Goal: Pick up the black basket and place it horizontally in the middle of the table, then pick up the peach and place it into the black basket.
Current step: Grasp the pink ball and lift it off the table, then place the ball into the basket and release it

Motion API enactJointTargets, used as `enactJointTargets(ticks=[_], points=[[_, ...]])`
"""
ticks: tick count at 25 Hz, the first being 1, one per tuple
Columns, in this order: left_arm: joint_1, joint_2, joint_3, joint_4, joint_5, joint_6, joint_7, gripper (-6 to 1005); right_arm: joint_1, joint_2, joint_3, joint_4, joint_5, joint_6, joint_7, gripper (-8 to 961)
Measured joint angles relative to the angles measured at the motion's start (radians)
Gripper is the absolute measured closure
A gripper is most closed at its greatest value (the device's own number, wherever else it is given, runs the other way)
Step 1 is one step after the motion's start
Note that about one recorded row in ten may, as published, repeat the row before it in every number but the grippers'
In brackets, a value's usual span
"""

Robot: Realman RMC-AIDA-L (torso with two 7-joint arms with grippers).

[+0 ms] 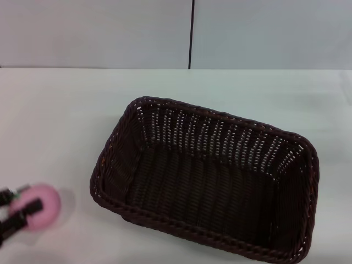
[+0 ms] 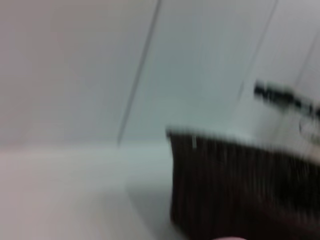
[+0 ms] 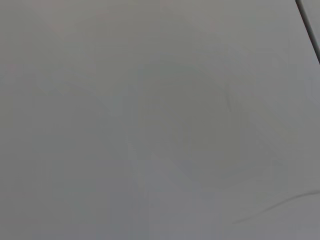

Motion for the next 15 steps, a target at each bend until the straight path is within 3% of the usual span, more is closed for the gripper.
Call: enactJointTargets(ticks=[2,3,6,9,11,13,15], points=[[-0.009,0.002,-0.051,-0.001,-0.003,0.036,0.0,616,-0.002,0.001,0.0,0.001,0.0,0.0,0.0,510],[-0.023,0.003,-0.132,-0.004,-0.012,0.067,-0.003,632,-0.004,0.003,0.0,0.001,0.0,0.0,0.0,510],[-0.034,0.003,-0.173,-0.007,-0.023,0.079,-0.007,657,-0.006,0.005,-0.001,0.001,0.0,0.0,0.0,510],[-0.09,-0.002,-0.238,-0.031,-0.078,0.114,-0.02,679,-0.007,0.006,-0.003,0.001,0.0,0.001,0.0,510],[-0.121,-0.011,-0.237,-0.051,-0.094,0.123,-0.023,690,-0.008,0.008,-0.003,0.002,-0.002,0.002,0.0,510],[-0.19,-0.039,-0.234,-0.088,-0.1,0.129,-0.034,702,-0.01,0.01,-0.004,0.005,-0.004,0.003,0.0,510],[-0.21,-0.051,-0.232,-0.094,-0.098,0.129,-0.038,713,-0.011,0.011,-0.007,0.011,-0.005,0.003,0.0,510]])
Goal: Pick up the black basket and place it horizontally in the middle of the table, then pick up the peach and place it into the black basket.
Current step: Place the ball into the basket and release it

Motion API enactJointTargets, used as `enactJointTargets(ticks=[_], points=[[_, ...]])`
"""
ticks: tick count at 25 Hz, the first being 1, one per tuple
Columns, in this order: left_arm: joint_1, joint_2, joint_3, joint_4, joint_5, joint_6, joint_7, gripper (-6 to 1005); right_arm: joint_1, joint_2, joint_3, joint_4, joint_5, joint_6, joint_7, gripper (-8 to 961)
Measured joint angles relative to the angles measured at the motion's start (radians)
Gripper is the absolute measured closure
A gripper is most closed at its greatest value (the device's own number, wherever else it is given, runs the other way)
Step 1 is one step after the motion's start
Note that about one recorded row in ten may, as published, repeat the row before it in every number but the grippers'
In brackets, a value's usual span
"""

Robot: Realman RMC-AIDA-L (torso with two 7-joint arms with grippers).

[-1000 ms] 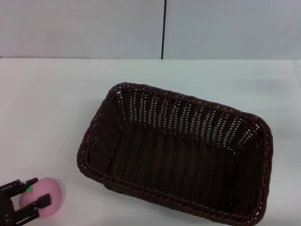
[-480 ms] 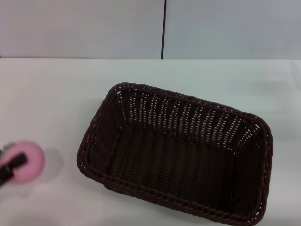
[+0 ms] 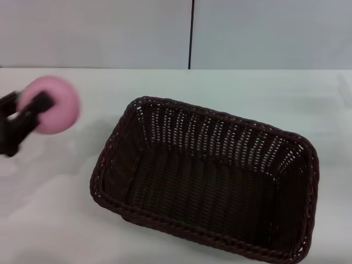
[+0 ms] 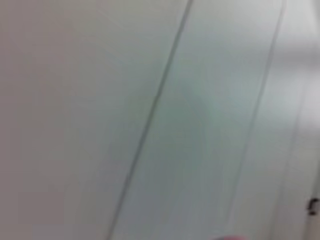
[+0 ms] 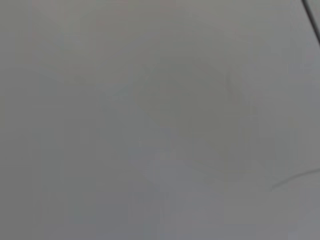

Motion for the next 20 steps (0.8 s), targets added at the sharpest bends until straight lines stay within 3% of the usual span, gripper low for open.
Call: enactJointTargets(ticks=[1,3,5,6,13,18,20], points=[[0.0,0.0,0.0,0.0,0.0,0.0,0.0,719,0.0,0.0,-0.001,0.004,-0.001,0.0,0.0,510],[-0.06,-0.047,0.054,-0.006,0.006,-0.014,0.003,733,-0.002,0.001,-0.004,0.015,-0.004,0.001,0.0,510],[-0.075,-0.056,0.088,-0.01,0.005,-0.022,0.008,750,-0.001,0.001,-0.006,0.018,-0.005,0.004,0.0,510],[-0.107,-0.065,0.155,-0.038,0.004,-0.051,0.011,759,-0.001,0.001,-0.007,0.021,-0.007,0.007,0.0,510],[-0.148,-0.068,0.204,-0.112,0.004,-0.138,0.021,680,0.003,0.005,-0.008,0.042,-0.007,0.011,-0.022,510],[-0.138,-0.068,0.197,-0.113,-0.002,-0.136,0.022,439,0.003,0.006,-0.008,0.042,-0.007,0.008,-0.023,510],[-0.136,-0.068,0.197,-0.114,-0.003,-0.136,0.023,391,0.004,0.006,-0.008,0.042,-0.007,0.008,-0.023,510]])
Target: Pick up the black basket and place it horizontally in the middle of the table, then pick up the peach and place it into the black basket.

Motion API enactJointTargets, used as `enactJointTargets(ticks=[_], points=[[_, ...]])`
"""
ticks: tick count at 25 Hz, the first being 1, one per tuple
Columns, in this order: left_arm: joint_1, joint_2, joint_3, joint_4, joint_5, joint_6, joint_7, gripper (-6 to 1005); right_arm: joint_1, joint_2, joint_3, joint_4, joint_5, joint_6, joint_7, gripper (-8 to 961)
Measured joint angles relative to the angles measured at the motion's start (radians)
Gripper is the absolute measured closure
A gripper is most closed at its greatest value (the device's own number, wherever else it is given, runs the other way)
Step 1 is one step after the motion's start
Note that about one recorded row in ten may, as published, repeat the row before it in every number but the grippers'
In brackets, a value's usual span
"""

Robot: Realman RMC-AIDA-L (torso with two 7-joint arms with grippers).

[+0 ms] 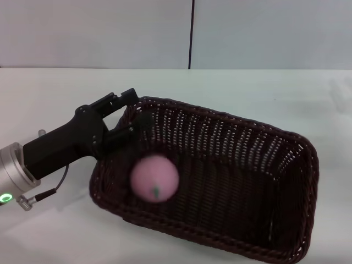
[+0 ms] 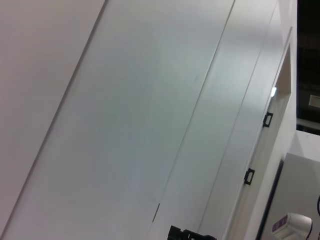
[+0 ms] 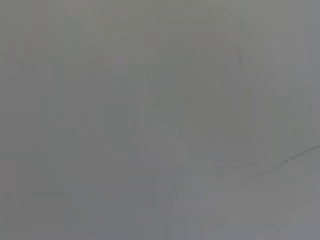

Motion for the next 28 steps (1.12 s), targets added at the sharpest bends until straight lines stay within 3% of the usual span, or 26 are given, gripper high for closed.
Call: enactJointTargets(ticks=[11,16,18,20,23,24,28], points=[[0.048,0.003,-0.053,-0.01,-0.03,0.014,0.059,137,0.005,0.005,0.0,0.0,0.0,0.003,-0.001,510],[0.106,0.002,-0.1,-0.05,-0.142,0.019,0.2,137,-0.008,0.007,0.012,-0.009,0.009,-0.004,-0.001,510],[0.15,0.001,-0.192,-0.126,-0.229,0.012,0.317,137,-0.02,0.008,0.039,-0.01,0.023,-0.007,-0.002,510],[0.16,0.0,-0.218,-0.146,-0.245,0.01,0.342,137,-0.025,0.009,0.048,-0.011,0.031,-0.008,-0.002,510],[0.207,-0.002,-0.387,-0.26,-0.286,-0.014,0.502,137,-0.044,0.011,0.067,-0.016,0.058,-0.012,-0.002,510],[0.207,-0.002,-0.387,-0.26,-0.286,-0.014,0.502,137,-0.044,0.011,0.067,-0.016,0.058,-0.012,-0.002,510],[0.248,-0.003,-0.543,-0.299,-0.291,-0.057,0.534,137,-0.078,0.011,0.104,-0.035,0.063,-0.026,0.0,510]])
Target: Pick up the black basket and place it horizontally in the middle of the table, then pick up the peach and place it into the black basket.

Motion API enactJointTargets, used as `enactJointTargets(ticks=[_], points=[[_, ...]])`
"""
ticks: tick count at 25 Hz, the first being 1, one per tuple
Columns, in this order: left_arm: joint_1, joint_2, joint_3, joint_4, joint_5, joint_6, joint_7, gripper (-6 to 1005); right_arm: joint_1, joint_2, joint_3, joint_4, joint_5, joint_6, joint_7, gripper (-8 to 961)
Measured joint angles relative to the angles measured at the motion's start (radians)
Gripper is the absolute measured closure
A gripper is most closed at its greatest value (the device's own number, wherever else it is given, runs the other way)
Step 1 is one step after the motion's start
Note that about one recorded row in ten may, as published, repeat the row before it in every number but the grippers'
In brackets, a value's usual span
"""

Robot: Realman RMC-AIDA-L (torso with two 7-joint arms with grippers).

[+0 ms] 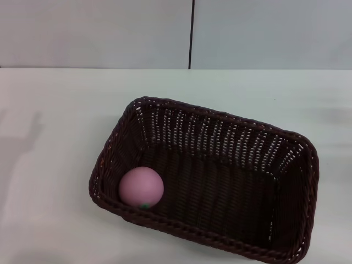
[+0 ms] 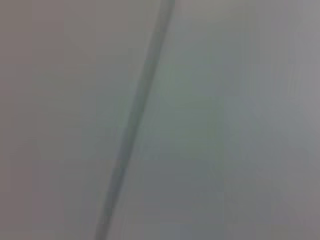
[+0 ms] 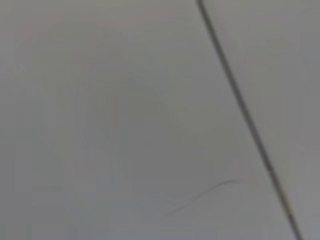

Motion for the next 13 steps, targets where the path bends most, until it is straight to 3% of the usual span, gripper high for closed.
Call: enactJointTargets(ticks=[5,13], points=[[0.025,0.001,-0.072,-0.01,0.0,-0.022,-0.002,137,-0.022,0.0,0.029,-0.002,0.0,-0.024,0.004,510],[0.016,0.0,-0.076,-0.011,0.0,-0.057,-0.006,137,-0.029,0.0,0.03,0.003,-0.003,-0.034,0.003,510]])
